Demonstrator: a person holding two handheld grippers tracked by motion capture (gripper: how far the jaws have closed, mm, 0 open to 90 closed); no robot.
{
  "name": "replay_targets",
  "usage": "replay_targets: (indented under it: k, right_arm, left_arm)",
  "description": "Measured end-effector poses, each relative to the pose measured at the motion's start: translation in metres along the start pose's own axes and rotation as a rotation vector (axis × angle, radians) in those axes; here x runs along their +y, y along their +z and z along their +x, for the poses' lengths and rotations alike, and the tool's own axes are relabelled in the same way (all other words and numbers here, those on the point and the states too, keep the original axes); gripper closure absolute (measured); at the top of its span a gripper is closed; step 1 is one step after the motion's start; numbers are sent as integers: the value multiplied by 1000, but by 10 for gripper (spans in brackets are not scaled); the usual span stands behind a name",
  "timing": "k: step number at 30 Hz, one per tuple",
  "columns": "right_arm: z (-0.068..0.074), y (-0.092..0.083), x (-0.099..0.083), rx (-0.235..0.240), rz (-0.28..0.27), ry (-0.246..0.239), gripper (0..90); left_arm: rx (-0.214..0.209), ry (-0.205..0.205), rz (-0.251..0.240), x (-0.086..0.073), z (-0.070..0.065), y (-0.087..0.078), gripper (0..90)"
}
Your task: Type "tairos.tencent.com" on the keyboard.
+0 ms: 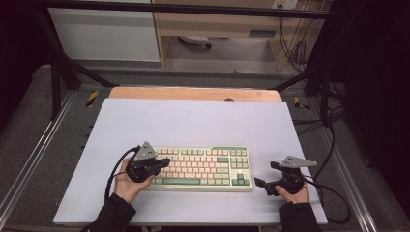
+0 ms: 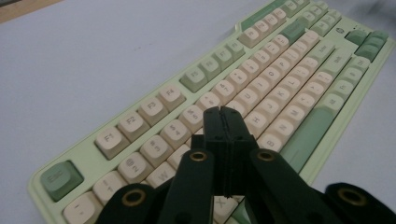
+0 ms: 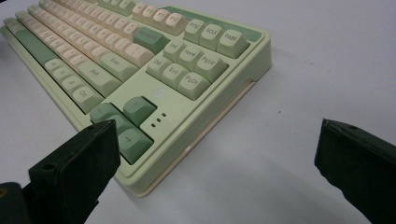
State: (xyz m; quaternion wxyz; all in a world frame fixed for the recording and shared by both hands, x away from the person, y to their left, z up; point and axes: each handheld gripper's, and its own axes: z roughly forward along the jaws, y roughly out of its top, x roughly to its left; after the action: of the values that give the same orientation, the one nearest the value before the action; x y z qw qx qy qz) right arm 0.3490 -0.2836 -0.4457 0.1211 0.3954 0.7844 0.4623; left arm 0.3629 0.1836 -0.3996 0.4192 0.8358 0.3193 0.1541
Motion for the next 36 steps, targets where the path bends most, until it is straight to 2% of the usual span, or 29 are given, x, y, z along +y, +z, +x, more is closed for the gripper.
replay_targets:
  k: [8,15,28,36]
  right_arm:
    - [0,0,0,0,0,0,7]
    - [0,0,0,0,0,3,7]
    - [0,0,0,-1,2,-1,7]
    - [0,0,0,0,4,1,7]
  left_arm:
    - [23,-12,4,-9,9,-12,900]
    - [33,-22,19,-20,13,-16,900]
    - [47,-36,69,-33,19,-4,900]
    - [49,-37,68,-36,20,-2,900]
